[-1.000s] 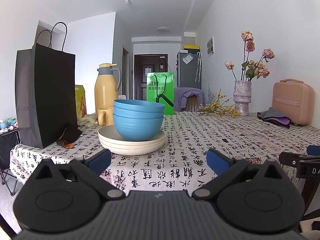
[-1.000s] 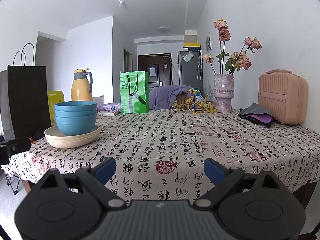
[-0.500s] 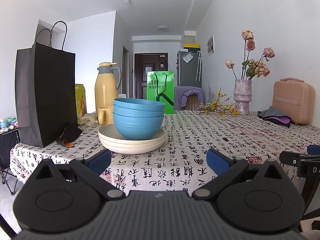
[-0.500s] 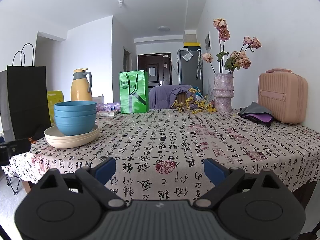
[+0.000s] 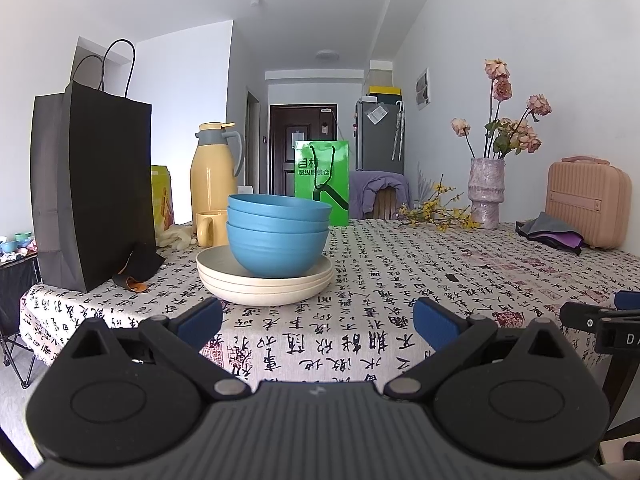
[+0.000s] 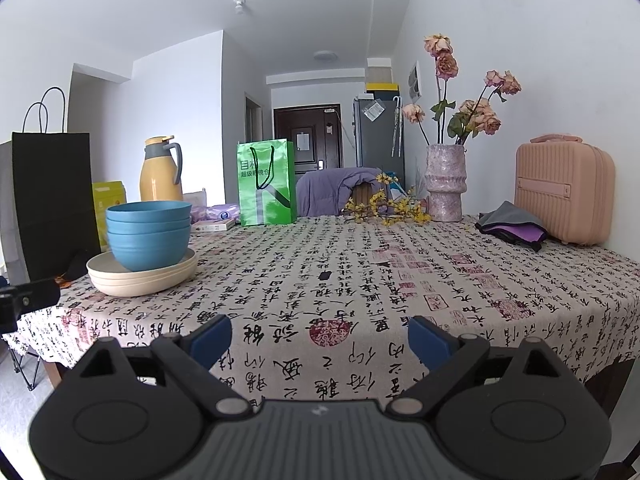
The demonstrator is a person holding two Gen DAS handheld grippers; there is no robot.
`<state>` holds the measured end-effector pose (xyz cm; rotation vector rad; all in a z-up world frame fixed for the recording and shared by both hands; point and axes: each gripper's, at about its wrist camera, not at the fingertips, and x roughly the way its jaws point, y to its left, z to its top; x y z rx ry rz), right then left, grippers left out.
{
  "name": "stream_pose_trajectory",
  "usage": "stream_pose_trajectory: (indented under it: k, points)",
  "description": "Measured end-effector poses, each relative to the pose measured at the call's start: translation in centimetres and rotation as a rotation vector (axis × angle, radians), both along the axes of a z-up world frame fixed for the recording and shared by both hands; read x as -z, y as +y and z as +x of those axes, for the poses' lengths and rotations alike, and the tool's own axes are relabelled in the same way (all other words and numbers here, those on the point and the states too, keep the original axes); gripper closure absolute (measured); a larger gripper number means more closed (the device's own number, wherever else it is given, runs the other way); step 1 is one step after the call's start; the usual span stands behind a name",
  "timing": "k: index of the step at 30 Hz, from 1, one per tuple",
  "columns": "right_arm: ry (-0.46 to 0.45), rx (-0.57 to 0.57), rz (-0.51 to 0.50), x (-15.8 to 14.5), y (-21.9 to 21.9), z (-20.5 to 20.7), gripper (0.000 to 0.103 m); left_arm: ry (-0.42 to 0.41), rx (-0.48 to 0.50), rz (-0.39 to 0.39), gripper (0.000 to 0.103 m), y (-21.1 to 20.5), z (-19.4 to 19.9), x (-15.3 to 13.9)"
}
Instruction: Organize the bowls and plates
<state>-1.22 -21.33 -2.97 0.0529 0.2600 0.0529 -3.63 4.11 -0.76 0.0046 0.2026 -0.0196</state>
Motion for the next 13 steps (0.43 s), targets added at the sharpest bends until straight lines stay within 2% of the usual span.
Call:
stream_pose_trajectory:
  k: [13]
  points:
    - [0.003,-0.001,0.000,-0.02,-0.16,0.35,0.008,0.004,0.000,-0.004,0.000,-0.09,0.02,0.06]
